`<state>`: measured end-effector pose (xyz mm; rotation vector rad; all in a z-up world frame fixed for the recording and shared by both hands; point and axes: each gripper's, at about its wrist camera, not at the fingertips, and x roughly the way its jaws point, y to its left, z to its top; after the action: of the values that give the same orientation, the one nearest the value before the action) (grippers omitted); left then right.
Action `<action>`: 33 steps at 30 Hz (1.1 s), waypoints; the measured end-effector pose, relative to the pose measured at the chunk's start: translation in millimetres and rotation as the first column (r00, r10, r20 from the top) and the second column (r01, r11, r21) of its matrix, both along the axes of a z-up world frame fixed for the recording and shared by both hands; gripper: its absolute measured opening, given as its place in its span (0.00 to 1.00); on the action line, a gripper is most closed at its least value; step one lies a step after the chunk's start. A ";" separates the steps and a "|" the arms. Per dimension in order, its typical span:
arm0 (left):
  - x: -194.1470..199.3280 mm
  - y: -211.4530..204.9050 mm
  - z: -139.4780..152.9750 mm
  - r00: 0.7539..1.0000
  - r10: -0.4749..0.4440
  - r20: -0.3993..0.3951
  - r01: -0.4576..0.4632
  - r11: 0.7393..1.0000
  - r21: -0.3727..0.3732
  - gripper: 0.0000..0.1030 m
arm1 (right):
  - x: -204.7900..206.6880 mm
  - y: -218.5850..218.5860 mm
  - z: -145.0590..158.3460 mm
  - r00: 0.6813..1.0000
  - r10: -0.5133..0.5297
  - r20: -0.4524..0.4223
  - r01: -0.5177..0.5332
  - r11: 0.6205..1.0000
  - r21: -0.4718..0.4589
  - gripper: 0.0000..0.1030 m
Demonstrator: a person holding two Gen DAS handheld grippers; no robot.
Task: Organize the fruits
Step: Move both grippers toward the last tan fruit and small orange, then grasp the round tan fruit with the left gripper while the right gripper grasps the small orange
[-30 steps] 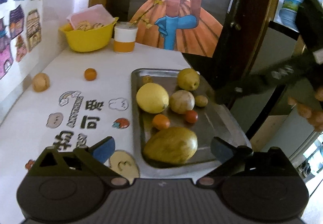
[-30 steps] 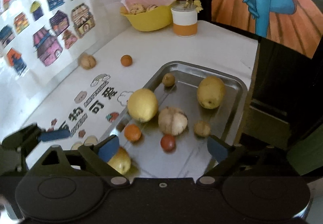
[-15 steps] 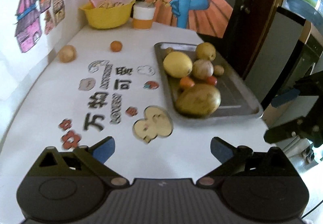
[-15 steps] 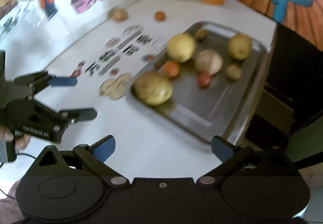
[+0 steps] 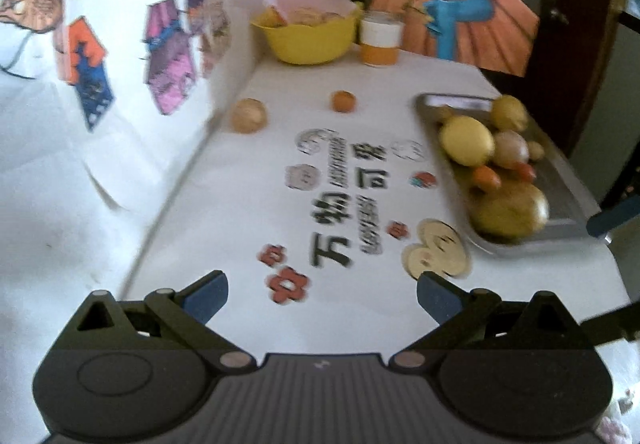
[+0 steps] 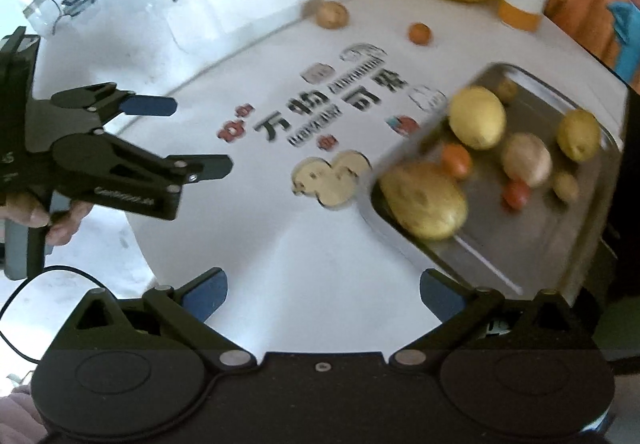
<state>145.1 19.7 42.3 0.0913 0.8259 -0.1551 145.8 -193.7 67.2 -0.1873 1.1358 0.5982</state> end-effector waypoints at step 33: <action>194.0 -2.9 -44.9 0.984 0.138 0.113 -0.139 0.990 0.003 0.99 | 283.9 24.3 -62.7 0.963 -0.266 0.046 0.258 0.958 0.129 0.99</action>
<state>339.1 16.7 -2.6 0.0517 0.7182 -0.0141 429.7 -169.5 4.5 0.0498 1.0383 0.4208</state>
